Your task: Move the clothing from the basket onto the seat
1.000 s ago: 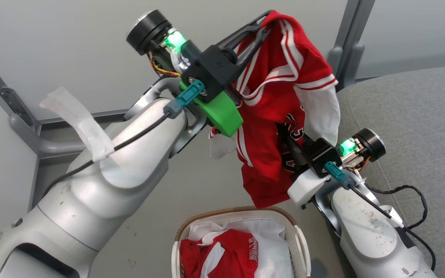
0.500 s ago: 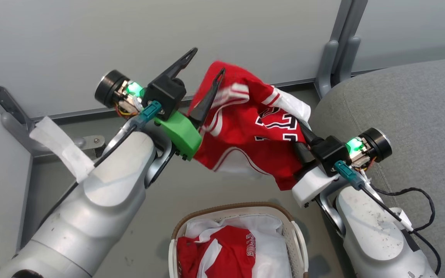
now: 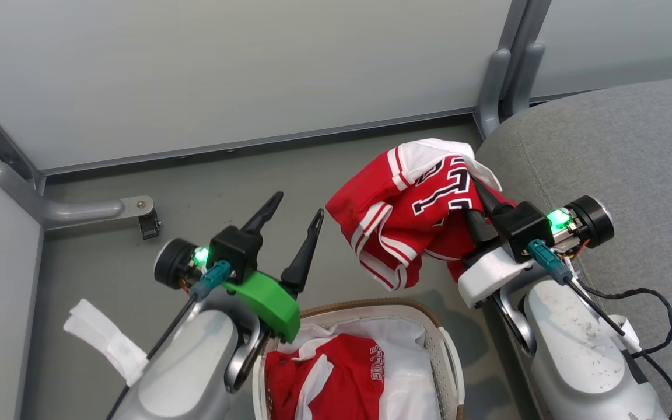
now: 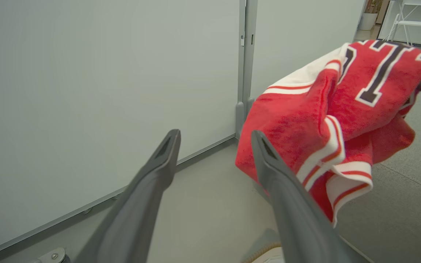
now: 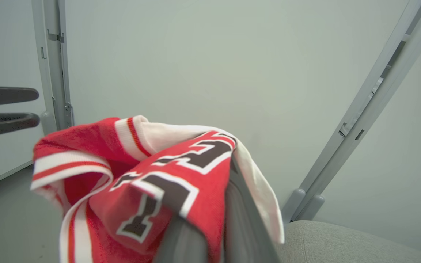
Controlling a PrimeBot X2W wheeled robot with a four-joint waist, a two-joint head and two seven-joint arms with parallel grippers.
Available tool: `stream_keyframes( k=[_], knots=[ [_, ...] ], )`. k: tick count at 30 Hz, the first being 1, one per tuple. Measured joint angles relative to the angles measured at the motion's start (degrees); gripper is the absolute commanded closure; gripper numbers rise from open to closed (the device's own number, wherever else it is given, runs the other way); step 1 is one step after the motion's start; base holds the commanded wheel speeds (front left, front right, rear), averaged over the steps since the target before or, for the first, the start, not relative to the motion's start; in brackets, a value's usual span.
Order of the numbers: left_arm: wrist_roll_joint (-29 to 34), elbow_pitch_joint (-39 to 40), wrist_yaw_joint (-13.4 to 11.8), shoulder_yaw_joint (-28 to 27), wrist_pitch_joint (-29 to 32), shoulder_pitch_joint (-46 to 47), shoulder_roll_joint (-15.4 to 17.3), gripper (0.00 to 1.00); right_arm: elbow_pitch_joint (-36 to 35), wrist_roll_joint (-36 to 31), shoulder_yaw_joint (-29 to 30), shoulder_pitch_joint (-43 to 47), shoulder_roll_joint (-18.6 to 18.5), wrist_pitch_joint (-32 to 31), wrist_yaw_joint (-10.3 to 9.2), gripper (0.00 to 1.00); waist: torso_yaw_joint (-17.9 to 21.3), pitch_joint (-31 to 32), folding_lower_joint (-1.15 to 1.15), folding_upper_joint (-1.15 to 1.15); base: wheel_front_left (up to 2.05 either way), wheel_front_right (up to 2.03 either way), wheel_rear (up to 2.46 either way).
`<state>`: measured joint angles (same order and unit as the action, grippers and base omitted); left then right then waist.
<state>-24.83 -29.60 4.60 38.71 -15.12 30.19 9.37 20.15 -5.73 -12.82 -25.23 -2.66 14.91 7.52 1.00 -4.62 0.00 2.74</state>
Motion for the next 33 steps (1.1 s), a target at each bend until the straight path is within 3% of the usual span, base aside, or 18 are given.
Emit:
stream_keyframes(
  k=[8, 21, 28, 33],
  knots=[
    [2.41, 1.42, 1.45, -2.80, 0.00, -7.42, -1.69, 0.00, 0.04, -0.91, 0.92, 0.97, 0.00, 0.00, 0.00, 1.00, 0.03, -0.36, 0.00, 0.00, 0.00, 0.00, 0.00],
    [6.13, 4.53, 2.52, -6.34, -0.01, -10.50, -3.16, 0.00, 0.16, -0.80, 2.12, 1.27, 0.03, 0.00, 0.01, 1.00, 1.91, -0.90, 0.00, 0.00, 0.00, 0.00, 0.00],
    [7.44, 6.65, 2.71, -6.16, -0.01, -11.11, -3.02, 0.00, -0.86, 0.10, 3.42, 0.25, 0.02, 0.00, 0.02, 1.00, 7.57, -2.14, 0.00, 0.00, 0.00, 0.00, 0.00],
    [7.77, 7.14, 2.78, -5.53, -0.01, -10.31, -2.56, 0.00, -1.29, -0.02, 5.82, 0.25, -0.02, 0.00, 0.01, 1.00, 14.41, -3.73, 0.00, 0.00, 0.00, 0.00, 0.00]
  ],
)
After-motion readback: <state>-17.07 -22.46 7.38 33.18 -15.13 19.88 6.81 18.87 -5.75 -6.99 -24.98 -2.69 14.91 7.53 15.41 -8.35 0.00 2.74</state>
